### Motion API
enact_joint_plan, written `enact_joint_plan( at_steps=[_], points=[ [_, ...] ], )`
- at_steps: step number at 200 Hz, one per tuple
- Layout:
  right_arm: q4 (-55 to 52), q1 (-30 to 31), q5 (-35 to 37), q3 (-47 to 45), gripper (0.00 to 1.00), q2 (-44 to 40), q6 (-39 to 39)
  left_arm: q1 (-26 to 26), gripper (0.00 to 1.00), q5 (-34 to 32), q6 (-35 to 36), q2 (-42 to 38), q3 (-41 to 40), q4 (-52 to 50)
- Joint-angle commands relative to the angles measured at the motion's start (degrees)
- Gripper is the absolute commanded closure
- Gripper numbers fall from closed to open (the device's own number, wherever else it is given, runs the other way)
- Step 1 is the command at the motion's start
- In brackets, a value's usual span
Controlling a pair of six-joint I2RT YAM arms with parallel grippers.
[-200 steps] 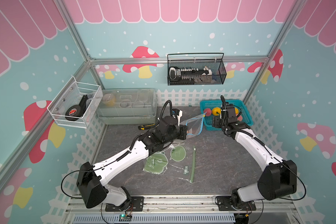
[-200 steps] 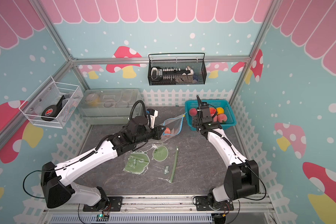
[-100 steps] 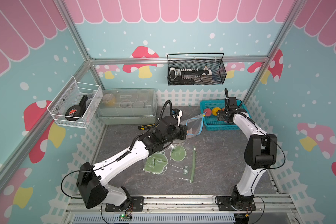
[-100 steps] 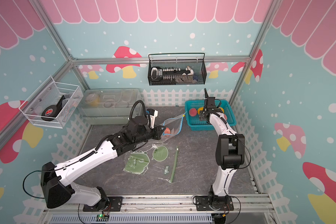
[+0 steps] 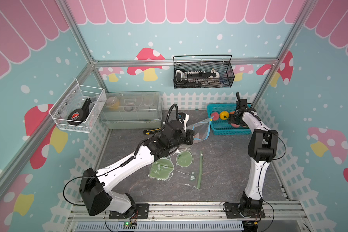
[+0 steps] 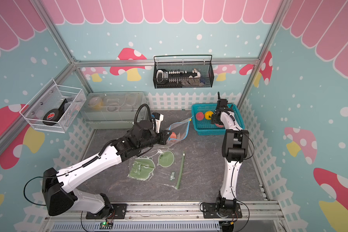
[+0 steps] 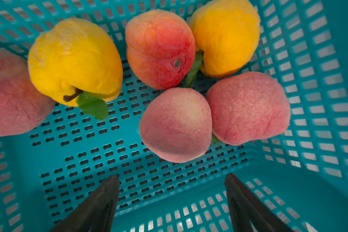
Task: Place the peach in a zip-top bag and seal the zipper
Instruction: Pick up the peach from the basket.
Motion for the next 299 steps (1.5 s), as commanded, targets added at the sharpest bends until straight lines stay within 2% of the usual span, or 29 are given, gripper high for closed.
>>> enact_joint_plan(
  at_steps=[1, 106, 142, 164, 200, 248, 299],
  points=[
    [-3.40, -0.38, -0.33, 3.83, 0.16, 3.02, -0.45, -0.12, 1.00, -1.01, -0.05, -1.94, -0.99, 1.09],
    [-6.46, -1.00, -0.64, 15.92, 0.17, 13.44, 1.99, 0.11, 1.00, -0.99, 0.04, -1.82, -1.25, 1.80],
    [-8.43, -1.09, -1.06, 17.41, 0.23, 14.31, 2.17, 0.23, 1.00, -1.06, 0.04, -1.93, -1.34, 1.80],
    [-8.92, -1.09, -2.65, 17.07, 0.32, 13.21, 1.53, 0.45, 1.00, -0.99, 0.04, -2.04, -1.43, 1.79],
    [-8.12, -1.18, -5.61, 14.25, 0.44, 7.88, 1.45, 0.55, 1.00, -1.01, -0.05, -2.32, -1.60, 1.79],
    [-1.21, -1.26, -8.45, 2.91, 0.44, -4.59, 3.00, 0.55, 1.00, -0.47, -0.31, -2.30, -1.64, 1.80],
    [11.10, -1.40, -18.38, -16.44, 0.44, -22.47, 4.37, 0.55, 1.00, -0.21, -0.35, -2.17, -1.52, 1.80]
  ],
)
